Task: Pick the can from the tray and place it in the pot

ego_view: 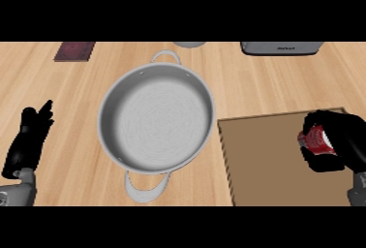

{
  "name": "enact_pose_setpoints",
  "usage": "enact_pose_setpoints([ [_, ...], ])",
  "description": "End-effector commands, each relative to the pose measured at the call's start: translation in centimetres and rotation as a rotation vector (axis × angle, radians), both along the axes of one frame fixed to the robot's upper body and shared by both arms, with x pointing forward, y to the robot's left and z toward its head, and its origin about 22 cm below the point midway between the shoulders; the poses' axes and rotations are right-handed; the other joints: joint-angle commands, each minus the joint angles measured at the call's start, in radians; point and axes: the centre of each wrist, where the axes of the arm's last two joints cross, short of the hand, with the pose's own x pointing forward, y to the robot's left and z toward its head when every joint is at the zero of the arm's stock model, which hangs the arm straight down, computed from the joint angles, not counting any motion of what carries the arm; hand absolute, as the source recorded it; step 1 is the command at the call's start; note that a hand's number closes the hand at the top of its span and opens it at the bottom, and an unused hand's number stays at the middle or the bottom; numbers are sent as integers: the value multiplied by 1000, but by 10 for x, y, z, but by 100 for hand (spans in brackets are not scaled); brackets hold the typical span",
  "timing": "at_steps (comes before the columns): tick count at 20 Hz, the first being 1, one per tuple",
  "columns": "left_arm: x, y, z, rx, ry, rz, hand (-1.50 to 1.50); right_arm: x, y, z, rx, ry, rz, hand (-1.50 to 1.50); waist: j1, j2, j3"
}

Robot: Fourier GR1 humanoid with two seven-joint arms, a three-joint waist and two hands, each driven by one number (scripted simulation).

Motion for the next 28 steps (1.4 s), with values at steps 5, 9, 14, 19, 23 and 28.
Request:
enact_pose_setpoints([
  [5, -7, 13, 4, -6, 8, 14, 0, -31, 21, 84, 220, -403, 147, 150, -8, -6, 0],
  [9, 5, 1, 11, 12, 2, -1, 0, -49, 49, 107, 369, -539, 226, 150, -4, -3, 0],
  [14, -9, 19, 4, 11, 5, -23, 0, -67, 75, 169, 355, -608, 280, 150, 14, -1, -2],
  [19, -12, 2, -2, 0, -2, -14, 0, -68, 114, 193, 367, -505, 320, 150, 16, 0, -1],
  [23, 3, -2, 1, 0, 14, -24, 0, -55, 170, 214, 361, -438, 320, 150, 17, -1, -3],
  [28, 7, -14, -2, 2, 5, -21, 0, -5, 208, 219, 388, -345, 280, 150, 21, 5, -1],
])
